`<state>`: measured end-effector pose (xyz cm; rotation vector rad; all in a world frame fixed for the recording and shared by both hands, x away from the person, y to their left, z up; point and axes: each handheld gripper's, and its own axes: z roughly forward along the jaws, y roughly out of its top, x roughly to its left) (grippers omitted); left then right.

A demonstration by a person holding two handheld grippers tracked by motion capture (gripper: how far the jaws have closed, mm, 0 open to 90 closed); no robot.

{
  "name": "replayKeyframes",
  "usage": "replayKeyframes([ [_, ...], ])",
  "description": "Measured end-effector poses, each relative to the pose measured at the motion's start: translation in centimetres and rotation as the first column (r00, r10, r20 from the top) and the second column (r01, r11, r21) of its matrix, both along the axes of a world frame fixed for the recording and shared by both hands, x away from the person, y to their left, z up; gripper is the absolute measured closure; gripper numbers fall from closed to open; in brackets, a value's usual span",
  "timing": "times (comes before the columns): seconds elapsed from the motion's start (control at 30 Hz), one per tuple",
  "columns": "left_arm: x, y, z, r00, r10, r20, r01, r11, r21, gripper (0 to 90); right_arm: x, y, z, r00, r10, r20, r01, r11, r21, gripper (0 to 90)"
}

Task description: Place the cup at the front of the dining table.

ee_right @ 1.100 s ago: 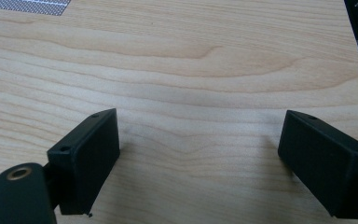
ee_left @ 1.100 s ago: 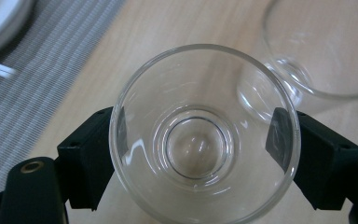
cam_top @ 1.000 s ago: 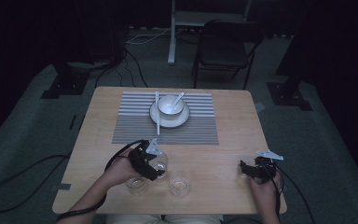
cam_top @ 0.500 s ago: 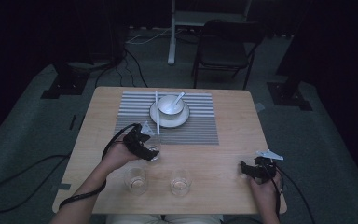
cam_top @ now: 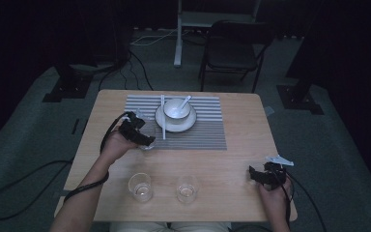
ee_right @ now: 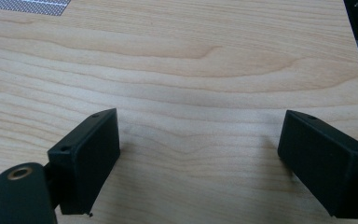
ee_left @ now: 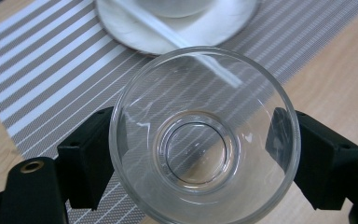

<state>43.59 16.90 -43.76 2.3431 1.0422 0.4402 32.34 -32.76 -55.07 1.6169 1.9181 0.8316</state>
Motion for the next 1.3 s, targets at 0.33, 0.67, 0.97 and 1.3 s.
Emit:
replayKeyframes([
  [0.33, 3.2, 0.7, -1.1, 0.9928, 0.119, -0.013, -0.119, 0.9926, 0.025, 18.1, 0.0, 0.0, 0.0, 1.0000, 0.000, 0.000, 0.000, 1.000, 0.000, 12.1],
  [0.67, 6.2, 0.9, -1.3, 0.9764, 0.215, -0.022, -0.214, 0.9765, 0.025, 18.2, 0.0, 0.0, 0.0, 1.0000, 0.000, 0.001, 0.000, 1.000, -0.001, 12.1],
  [0.97, 8.5, 1.0, -1.9, 0.9617, 0.271, -0.042, -0.269, 0.9624, 0.034, 18.2, 0.0, 0.0, 0.0, 1.0000, 0.001, 0.001, -0.001, 1.000, -0.001, 12.1],
  [1.3, 9.0, 0.6, -3.1, 0.9522, 0.302, -0.049, -0.301, 0.9534, 0.015, 18.1, 0.0, 0.0, 0.0, 1.0000, 0.001, 0.001, -0.001, 1.000, -0.001, 12.1],
])
